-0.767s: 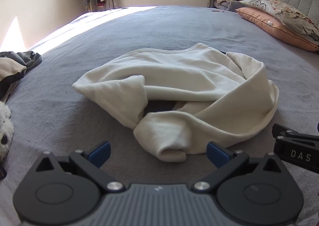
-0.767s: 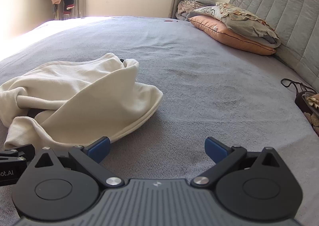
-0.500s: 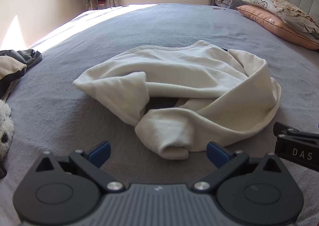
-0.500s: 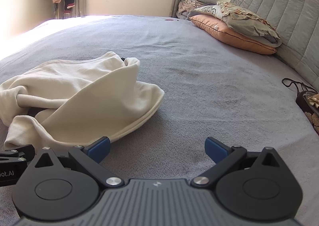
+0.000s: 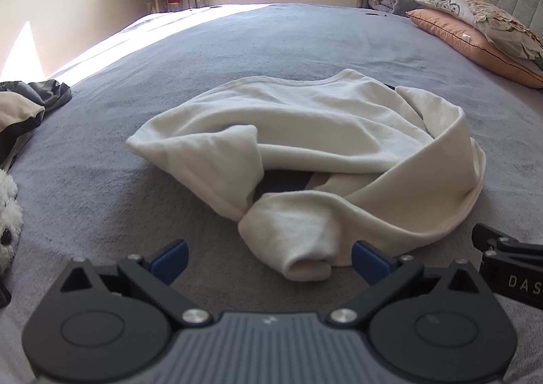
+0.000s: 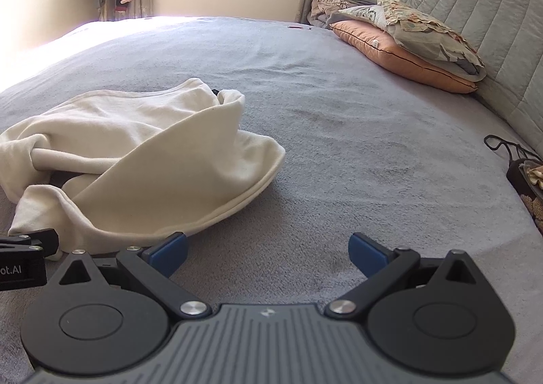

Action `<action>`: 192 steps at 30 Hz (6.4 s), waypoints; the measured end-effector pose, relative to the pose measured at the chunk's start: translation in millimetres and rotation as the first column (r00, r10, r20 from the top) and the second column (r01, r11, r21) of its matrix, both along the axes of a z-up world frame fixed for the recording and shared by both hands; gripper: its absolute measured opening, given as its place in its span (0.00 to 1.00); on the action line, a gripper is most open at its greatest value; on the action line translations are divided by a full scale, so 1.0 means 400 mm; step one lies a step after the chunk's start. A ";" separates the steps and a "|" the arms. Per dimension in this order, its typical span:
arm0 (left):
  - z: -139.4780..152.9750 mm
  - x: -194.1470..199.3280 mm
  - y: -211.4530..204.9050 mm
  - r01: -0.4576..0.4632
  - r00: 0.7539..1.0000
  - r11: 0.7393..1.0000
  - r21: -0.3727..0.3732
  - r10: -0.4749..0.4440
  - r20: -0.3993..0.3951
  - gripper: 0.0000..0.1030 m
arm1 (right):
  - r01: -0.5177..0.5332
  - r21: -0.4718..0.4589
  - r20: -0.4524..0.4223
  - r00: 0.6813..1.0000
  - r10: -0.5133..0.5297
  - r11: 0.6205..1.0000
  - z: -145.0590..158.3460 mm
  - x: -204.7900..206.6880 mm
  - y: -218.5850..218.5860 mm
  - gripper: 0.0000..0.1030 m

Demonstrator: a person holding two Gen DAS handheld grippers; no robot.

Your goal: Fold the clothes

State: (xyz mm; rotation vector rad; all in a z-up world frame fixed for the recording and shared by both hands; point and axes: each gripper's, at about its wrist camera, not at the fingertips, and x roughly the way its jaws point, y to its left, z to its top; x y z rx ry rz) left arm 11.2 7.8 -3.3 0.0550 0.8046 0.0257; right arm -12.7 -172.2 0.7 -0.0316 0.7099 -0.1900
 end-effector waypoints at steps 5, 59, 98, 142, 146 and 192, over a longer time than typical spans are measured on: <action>0.030 0.027 0.022 0.012 1.000 0.999 -0.031 -0.011 0.016 1.00 | -0.007 0.011 0.023 1.000 0.006 1.000 0.039 -0.016 0.013 0.99; 0.034 0.080 0.079 0.068 0.997 0.976 -0.207 -0.058 0.056 1.00 | -0.099 0.220 -0.106 0.987 0.125 0.970 -0.015 0.128 -0.002 0.30; 0.008 0.076 0.063 0.078 0.997 0.982 -0.172 -0.078 0.008 1.00 | 0.003 -0.095 0.118 0.993 0.009 0.995 0.105 0.055 0.018 0.06; -0.010 0.088 0.052 0.059 0.997 0.984 -0.169 -0.066 -0.034 1.00 | 0.074 -0.014 0.041 0.996 -0.073 0.997 0.080 0.068 -0.041 0.26; -0.009 0.088 0.058 0.050 0.998 0.978 -0.201 -0.055 -0.019 1.00 | 0.067 -0.016 0.042 0.997 -0.066 0.998 0.080 0.066 -0.040 0.34; -0.014 0.045 -0.042 0.303 0.952 0.925 -0.228 -0.307 0.016 0.03 | -0.009 0.031 0.035 0.999 0.008 0.999 0.082 0.060 -0.033 0.67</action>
